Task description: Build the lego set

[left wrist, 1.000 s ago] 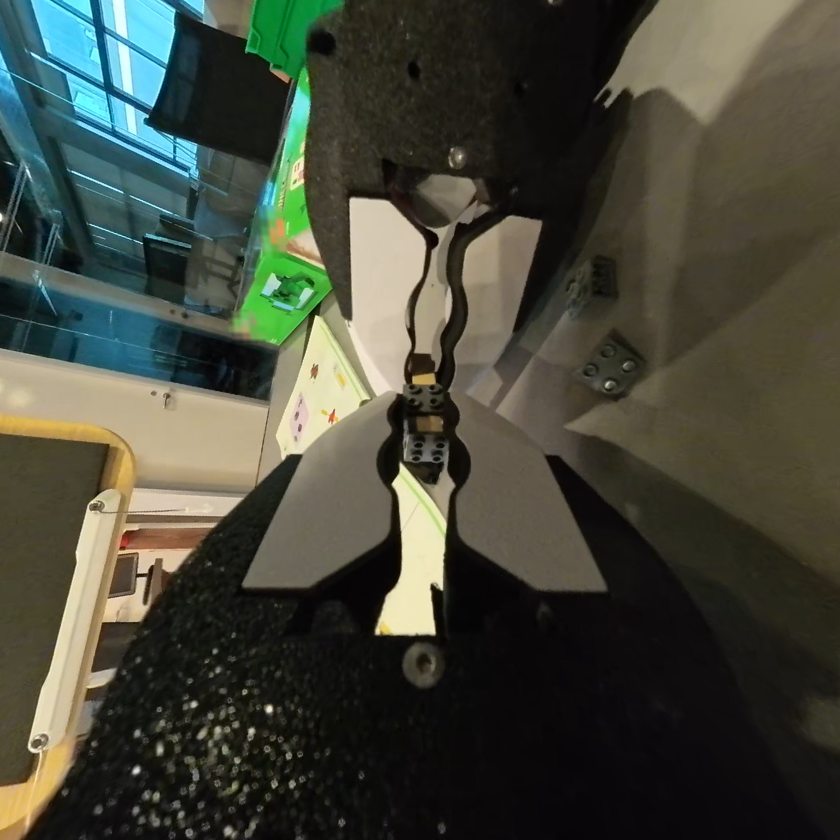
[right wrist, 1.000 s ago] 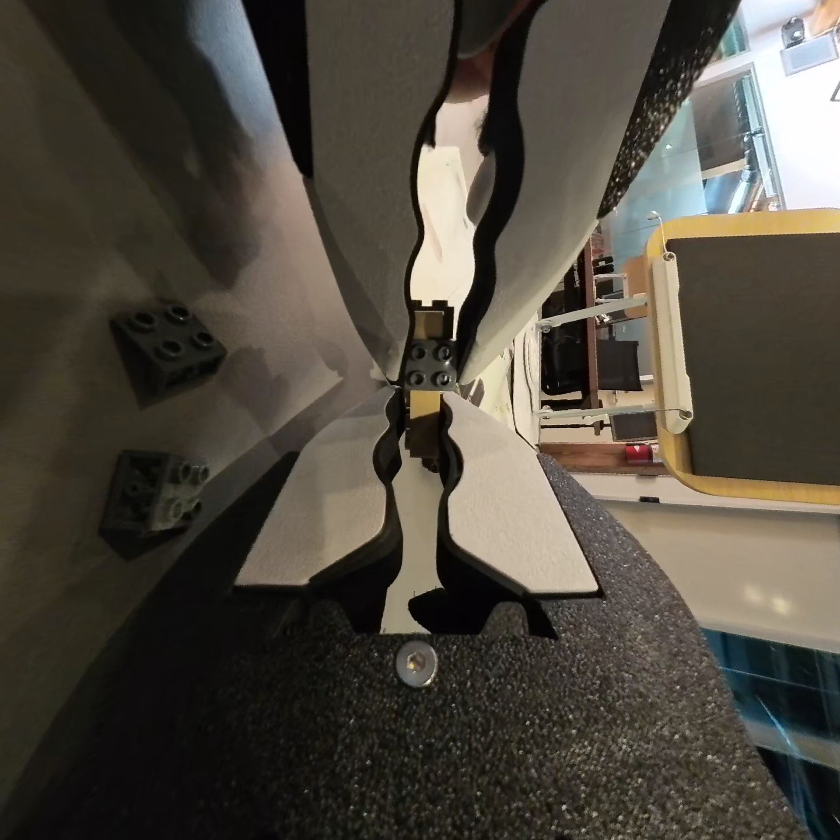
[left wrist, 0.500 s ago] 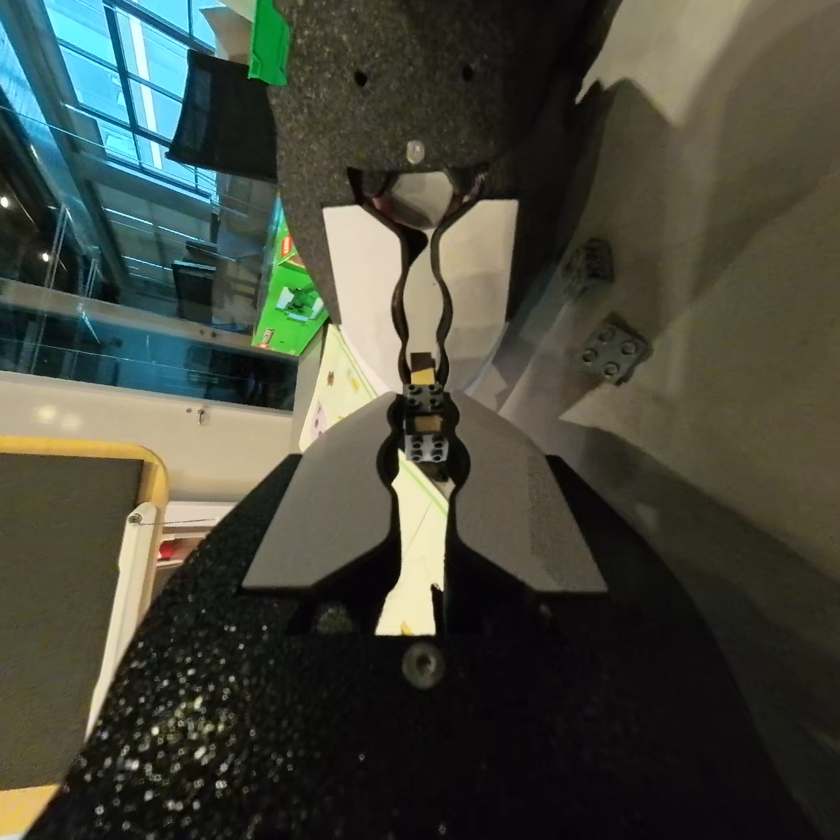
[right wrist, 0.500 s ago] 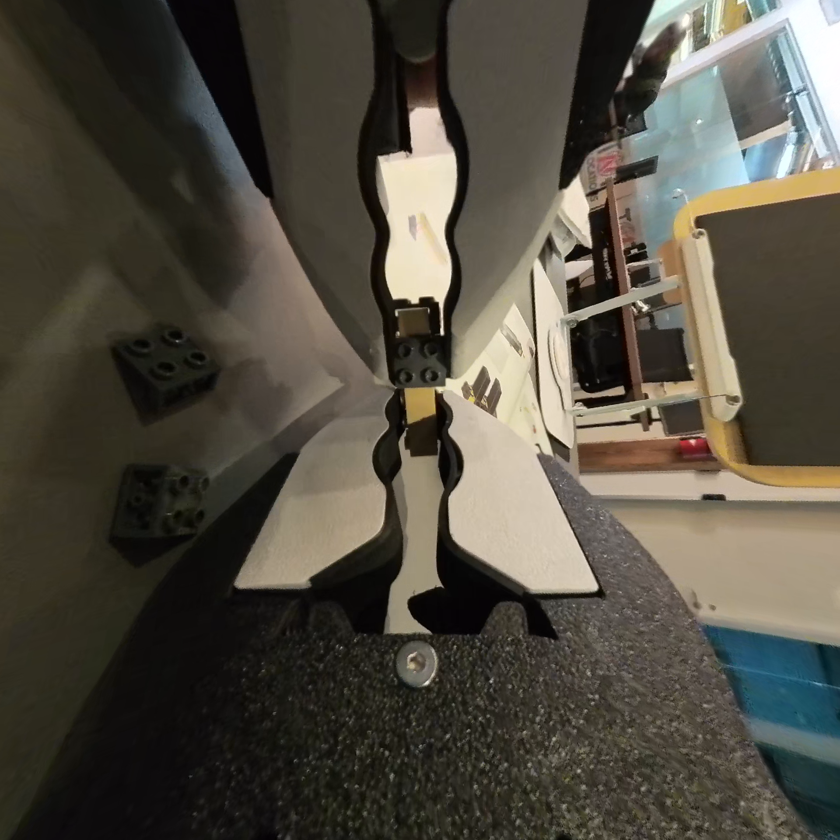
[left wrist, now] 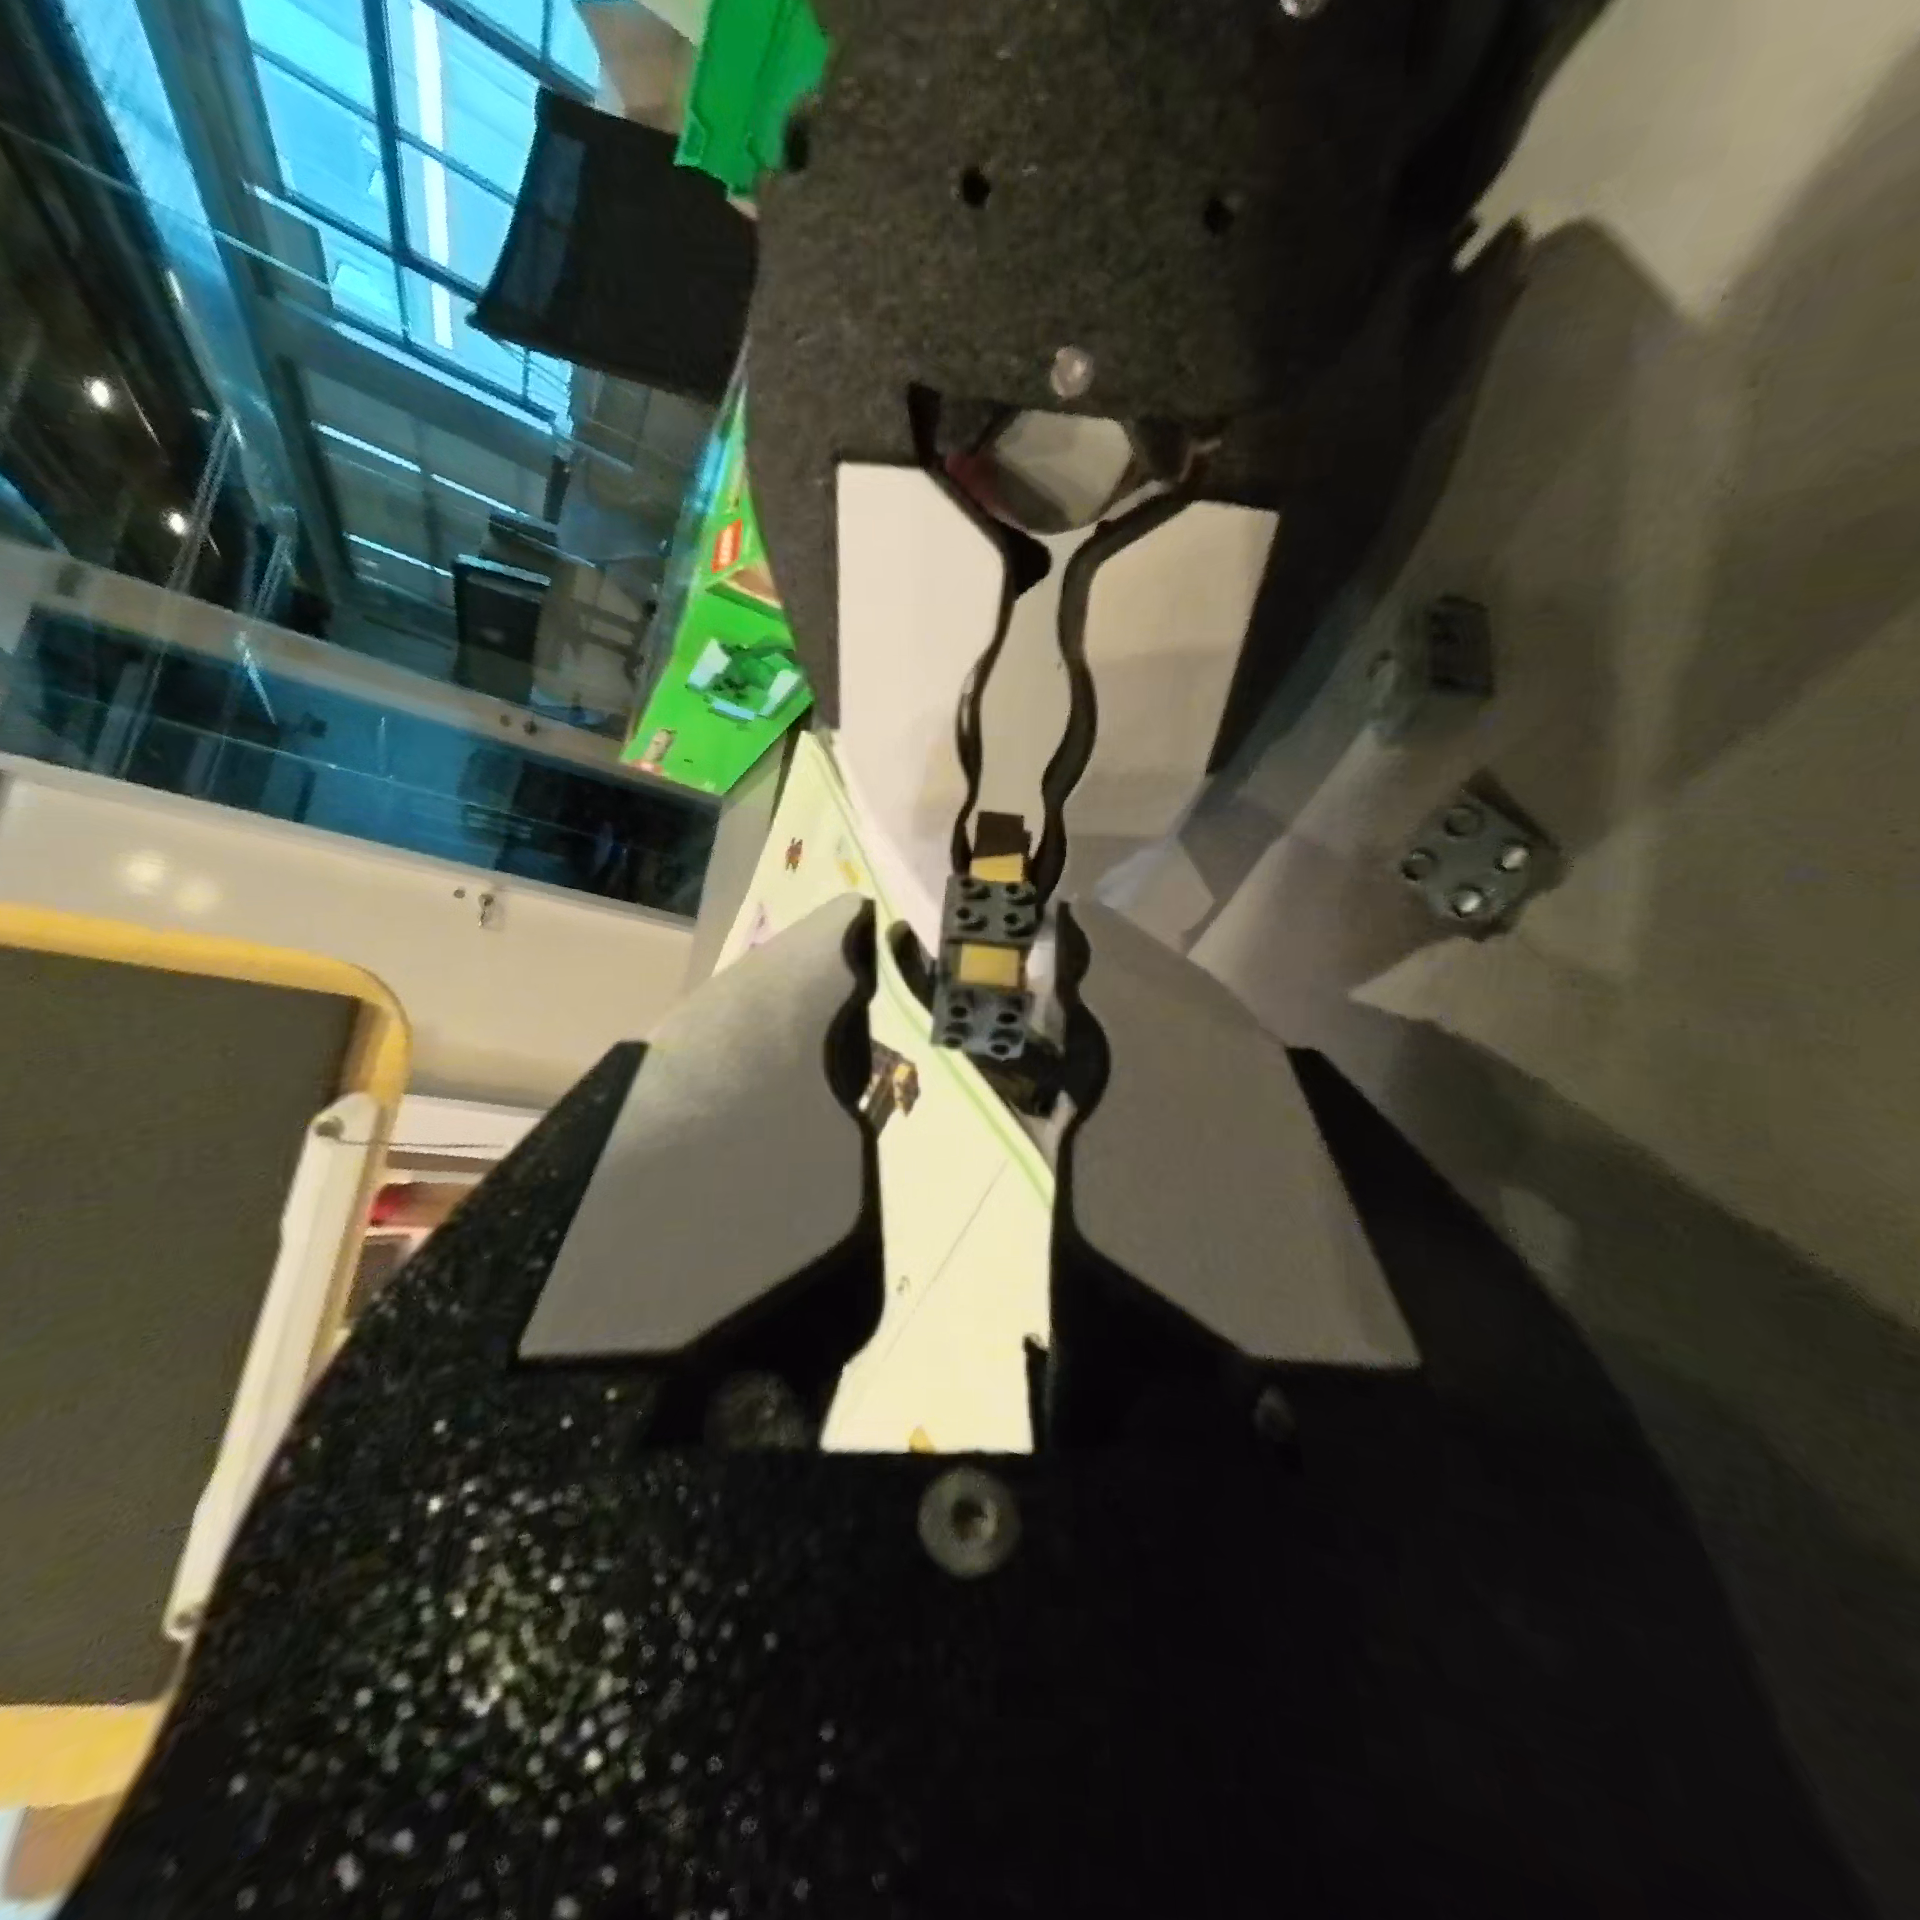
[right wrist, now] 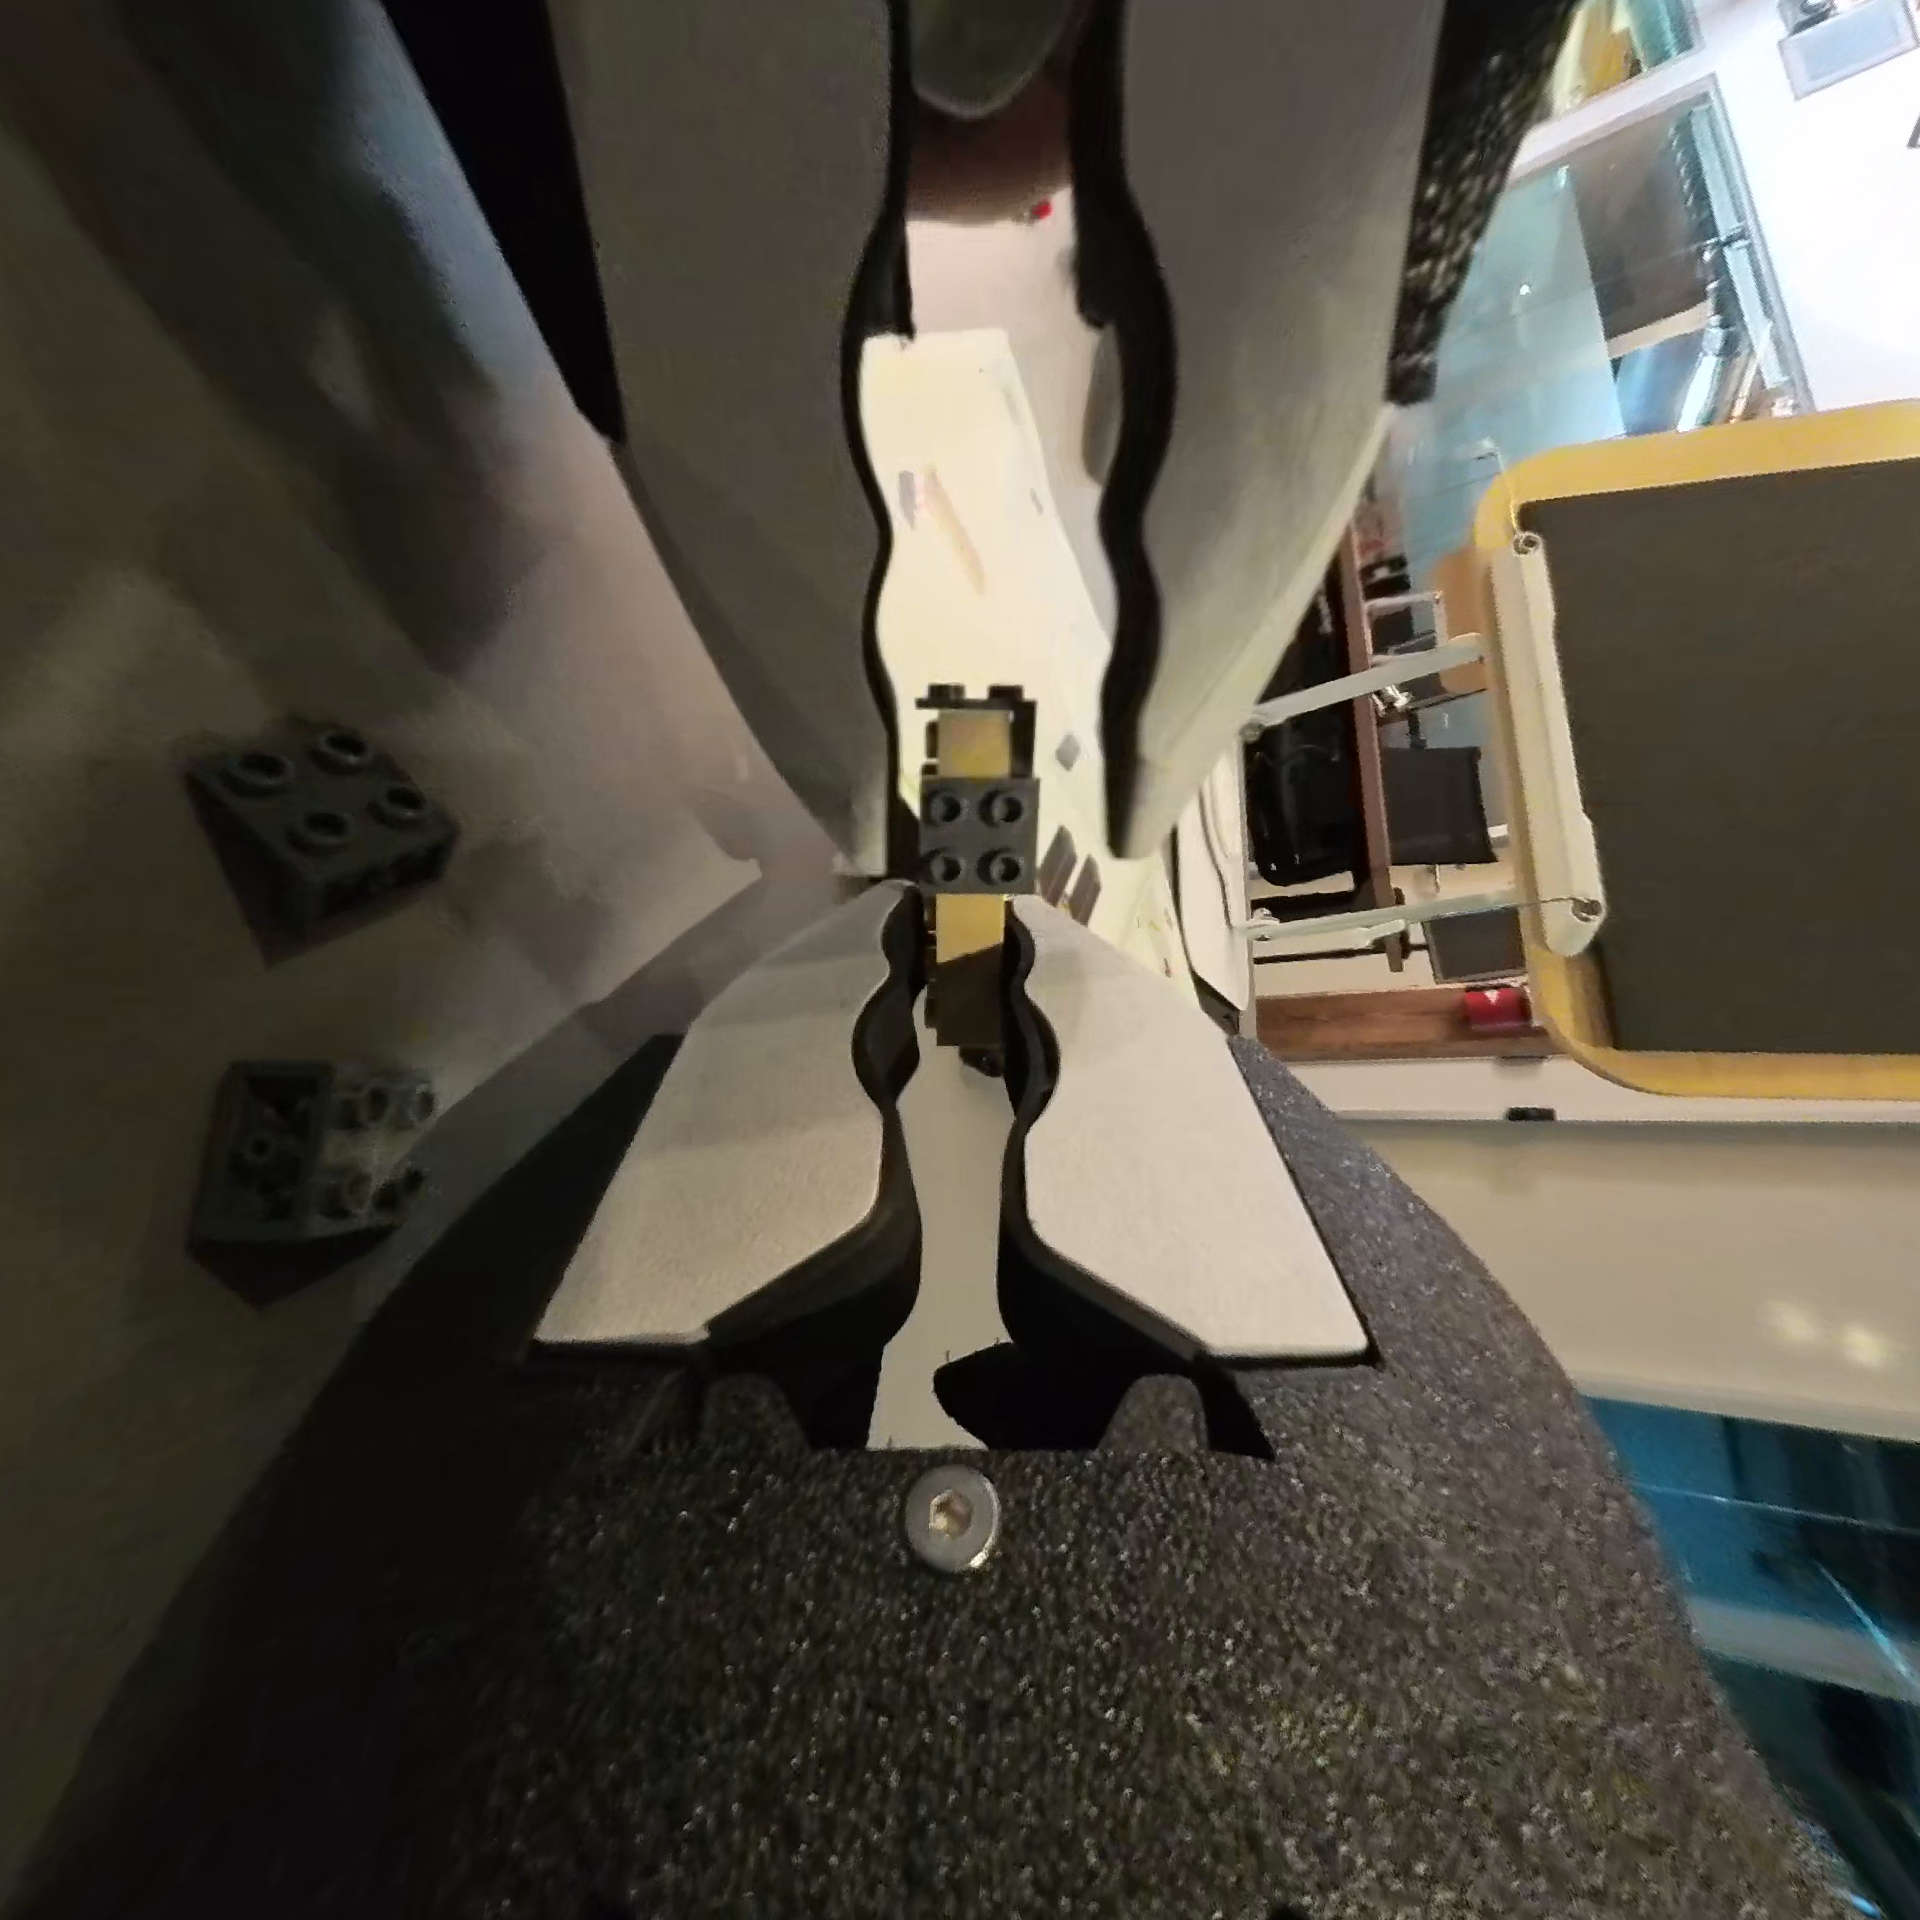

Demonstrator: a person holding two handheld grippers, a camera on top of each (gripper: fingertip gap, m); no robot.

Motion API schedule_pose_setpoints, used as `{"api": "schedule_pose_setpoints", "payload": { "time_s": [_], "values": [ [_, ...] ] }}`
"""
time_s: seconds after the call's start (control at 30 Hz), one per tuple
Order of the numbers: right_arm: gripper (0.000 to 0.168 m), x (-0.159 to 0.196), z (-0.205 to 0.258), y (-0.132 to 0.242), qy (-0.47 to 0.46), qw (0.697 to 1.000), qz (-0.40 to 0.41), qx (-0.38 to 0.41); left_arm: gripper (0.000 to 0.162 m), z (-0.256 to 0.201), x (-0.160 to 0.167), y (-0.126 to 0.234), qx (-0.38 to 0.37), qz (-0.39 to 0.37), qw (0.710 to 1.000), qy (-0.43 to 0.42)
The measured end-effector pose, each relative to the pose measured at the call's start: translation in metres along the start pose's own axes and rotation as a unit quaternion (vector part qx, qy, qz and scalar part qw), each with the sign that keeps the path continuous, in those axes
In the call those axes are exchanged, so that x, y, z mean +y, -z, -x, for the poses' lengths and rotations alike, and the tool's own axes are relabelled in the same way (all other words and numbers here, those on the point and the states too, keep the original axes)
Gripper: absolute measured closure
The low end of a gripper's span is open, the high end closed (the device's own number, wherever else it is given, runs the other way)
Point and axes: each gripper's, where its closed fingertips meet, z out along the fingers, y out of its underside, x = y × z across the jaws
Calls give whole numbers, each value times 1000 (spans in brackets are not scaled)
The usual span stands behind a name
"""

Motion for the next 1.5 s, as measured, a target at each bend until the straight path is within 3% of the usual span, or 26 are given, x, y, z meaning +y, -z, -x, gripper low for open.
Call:
{"api": "schedule_pose_setpoints", "payload": {
  "time_s": [0.3,0.4,0.5,0.53,0.93,1.23,1.37,1.5],
  "values": [
    [156,2,-13,2,41,998,5,55,124,12,-2,7,19,-33,990,138],
    [156,2,-18,3,64,995,9,79,134,22,-9,12,22,-55,977,205],
    [156,3,-17,2,84,993,15,83,162,29,-12,16,33,-63,965,251],
    [156,3,-16,2,93,992,18,84,162,30,-10,16,37,-56,964,259],
    [156,-1,-13,0,126,988,25,89,162,7,-4,2,93,49,958,265],
    [156,0,-12,0,124,988,25,87,162,12,5,3,74,64,961,258],
    [156,-3,-14,2,89,993,10,83,162,29,0,9,47,11,951,306],
    [156,-10,-10,7,-7,998,-51,30,156,32,0,16,51,-40,949,307]
  ]
}}
